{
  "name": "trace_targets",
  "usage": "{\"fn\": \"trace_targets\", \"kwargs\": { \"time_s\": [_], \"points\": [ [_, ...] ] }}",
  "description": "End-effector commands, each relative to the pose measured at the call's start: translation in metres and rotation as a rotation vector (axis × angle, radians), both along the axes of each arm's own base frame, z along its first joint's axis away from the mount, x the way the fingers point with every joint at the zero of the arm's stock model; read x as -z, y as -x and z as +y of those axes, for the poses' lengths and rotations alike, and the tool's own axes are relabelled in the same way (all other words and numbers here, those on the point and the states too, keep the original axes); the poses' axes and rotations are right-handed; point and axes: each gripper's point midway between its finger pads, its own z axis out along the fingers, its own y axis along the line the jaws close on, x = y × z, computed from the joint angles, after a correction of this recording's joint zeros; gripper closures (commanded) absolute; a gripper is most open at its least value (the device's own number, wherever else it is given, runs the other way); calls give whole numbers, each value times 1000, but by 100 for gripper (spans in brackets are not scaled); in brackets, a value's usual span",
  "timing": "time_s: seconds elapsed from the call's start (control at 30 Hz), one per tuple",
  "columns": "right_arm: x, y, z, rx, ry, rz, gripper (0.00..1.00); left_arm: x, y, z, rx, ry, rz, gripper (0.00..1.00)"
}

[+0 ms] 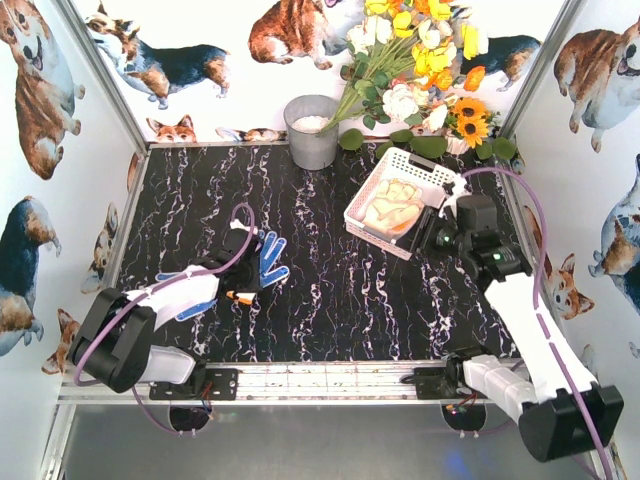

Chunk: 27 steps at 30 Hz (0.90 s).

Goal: Put the gloves into the storage basket
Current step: Move the glove to the center of the board.

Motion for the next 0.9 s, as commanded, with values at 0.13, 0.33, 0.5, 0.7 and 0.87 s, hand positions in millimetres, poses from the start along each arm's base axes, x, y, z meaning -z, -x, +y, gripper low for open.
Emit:
{"fn": "trace_targets", "kwargs": {
  "time_s": [0.13, 0.33, 0.5, 0.7, 0.87],
  "points": [
    [2, 32, 4, -3, -77, 5, 61, 6, 13, -44, 54, 130, 10, 98],
    [11, 48, 28, -44, -221, 49, 62, -4, 38, -117, 63, 294, 27, 100],
    [35, 62, 47, -60, -233, 114, 64, -19, 57, -177, 34, 472, 29, 99],
    [71, 78, 53, -10, -160, 210, 64, -52, 79, -234, 151, 634, -5, 59],
    [93, 84, 64, 13, -199, 263, 65, -64, 77, -215, 190, 510, -94, 49]
  ]
}}
